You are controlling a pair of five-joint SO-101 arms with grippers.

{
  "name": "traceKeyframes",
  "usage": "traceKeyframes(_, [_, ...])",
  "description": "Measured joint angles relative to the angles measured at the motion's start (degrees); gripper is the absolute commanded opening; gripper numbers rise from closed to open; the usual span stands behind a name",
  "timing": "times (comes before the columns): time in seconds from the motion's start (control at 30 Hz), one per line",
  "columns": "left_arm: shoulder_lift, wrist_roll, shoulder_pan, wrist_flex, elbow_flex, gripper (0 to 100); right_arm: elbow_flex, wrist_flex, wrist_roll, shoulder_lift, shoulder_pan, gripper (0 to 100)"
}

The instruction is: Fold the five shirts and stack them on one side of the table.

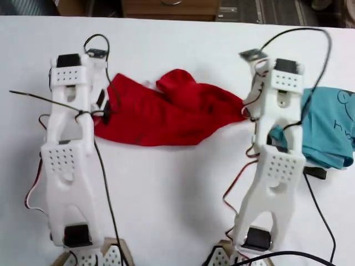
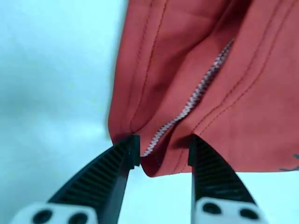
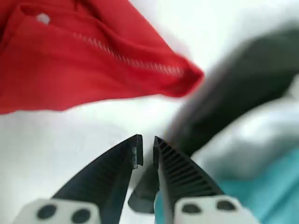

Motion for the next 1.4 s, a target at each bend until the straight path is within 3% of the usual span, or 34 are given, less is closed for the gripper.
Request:
traceKeyframes(0.23, [0.00, 0.00, 0.09, -0.53, 0.00, 20, 20.84, 0.09, 2.81, -15.82, -1.76, 5.3])
traceKeyframes(0.33, [0.00, 0.00, 0.09, -0.53, 0.00, 20, 22.68, -0.70, 2.81, -19.96, -2.90, 5.3])
traceKeyframes(0.57, [0.00, 0.00, 0.09, -0.53, 0.00, 20, 24.09, -18.29, -4.04, -23.91, -3.78, 5.3])
traceKeyframes(0.77, [0.00, 0.00, 1.58, -0.53, -1.23, 20, 27.08, -29.80, -5.54, -13.01, -6.86, 5.3])
traceKeyframes(0.93, [0.00, -0.35, 5.10, -0.53, -10.29, 20, 27.34, -27.43, -5.54, -9.23, -6.68, 5.3])
traceKeyframes(1.1, [0.00, -6.51, 5.63, -2.99, -19.43, 20, 27.34, -18.29, -0.70, -9.23, -7.38, 5.2])
traceKeyframes(1.4, [0.00, -14.95, 13.27, -12.48, -10.73, 20, 27.52, -4.22, 7.38, -9.93, -4.40, 5.1])
